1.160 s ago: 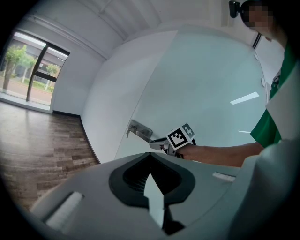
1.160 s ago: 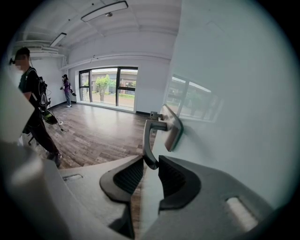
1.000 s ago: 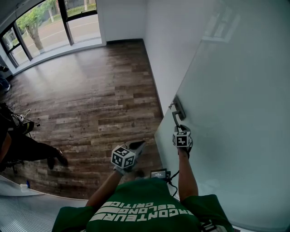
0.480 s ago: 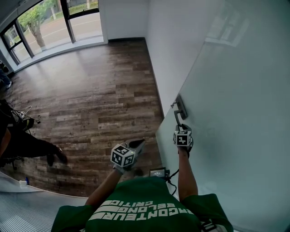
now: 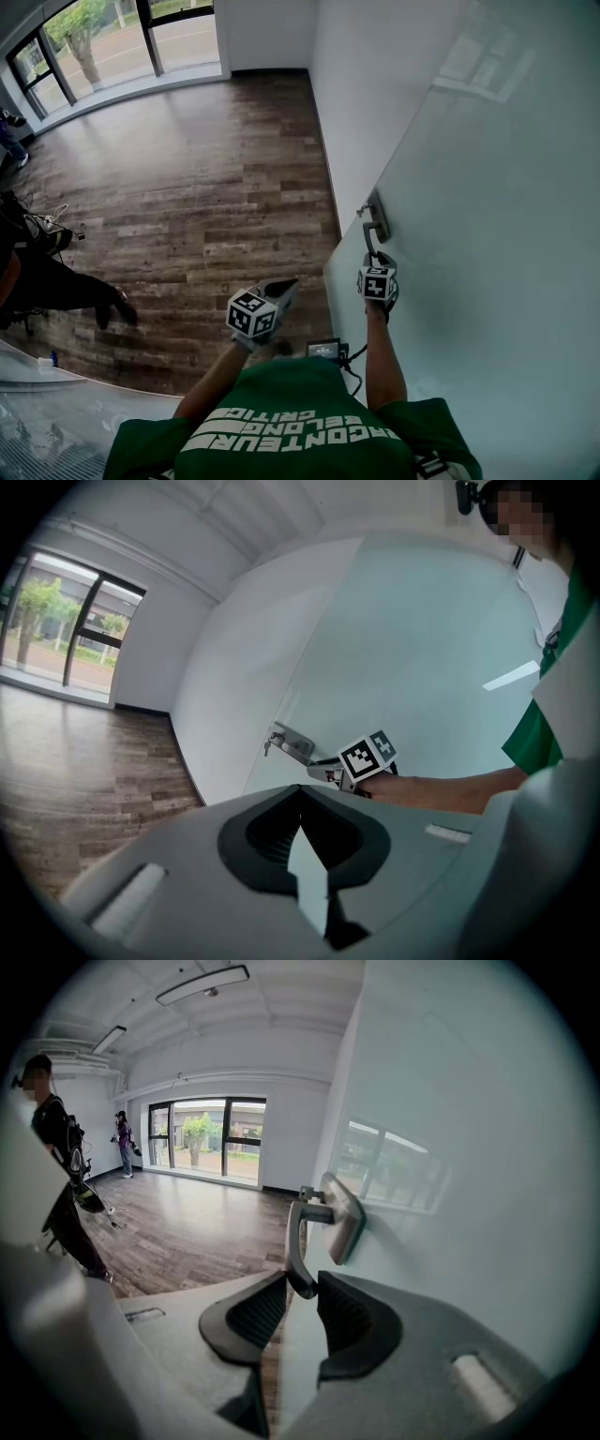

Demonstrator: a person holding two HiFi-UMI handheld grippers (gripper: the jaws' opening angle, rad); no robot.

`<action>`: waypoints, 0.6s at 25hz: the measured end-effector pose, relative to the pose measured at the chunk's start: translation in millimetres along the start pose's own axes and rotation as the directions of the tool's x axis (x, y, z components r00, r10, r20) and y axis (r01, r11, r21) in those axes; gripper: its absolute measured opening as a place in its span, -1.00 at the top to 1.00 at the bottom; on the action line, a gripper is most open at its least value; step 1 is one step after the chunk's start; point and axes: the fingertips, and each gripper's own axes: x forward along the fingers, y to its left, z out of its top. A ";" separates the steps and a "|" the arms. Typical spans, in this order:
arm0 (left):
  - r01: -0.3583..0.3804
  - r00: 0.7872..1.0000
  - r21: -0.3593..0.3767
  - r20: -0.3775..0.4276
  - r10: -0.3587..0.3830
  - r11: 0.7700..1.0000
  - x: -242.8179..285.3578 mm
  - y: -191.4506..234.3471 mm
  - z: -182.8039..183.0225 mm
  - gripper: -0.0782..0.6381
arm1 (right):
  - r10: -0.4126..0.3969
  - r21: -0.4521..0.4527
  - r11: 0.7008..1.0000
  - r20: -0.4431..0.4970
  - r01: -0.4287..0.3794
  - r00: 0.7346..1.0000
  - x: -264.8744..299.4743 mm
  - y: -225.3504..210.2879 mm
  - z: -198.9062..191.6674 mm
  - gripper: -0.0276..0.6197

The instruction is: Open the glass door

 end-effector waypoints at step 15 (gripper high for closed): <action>-0.081 0.996 -0.040 0.037 0.083 0.996 -14.3 -2.5 2.0 0.74 | -0.004 0.016 1.000 0.035 0.004 0.999 -6.0 -1.7 11.4 0.63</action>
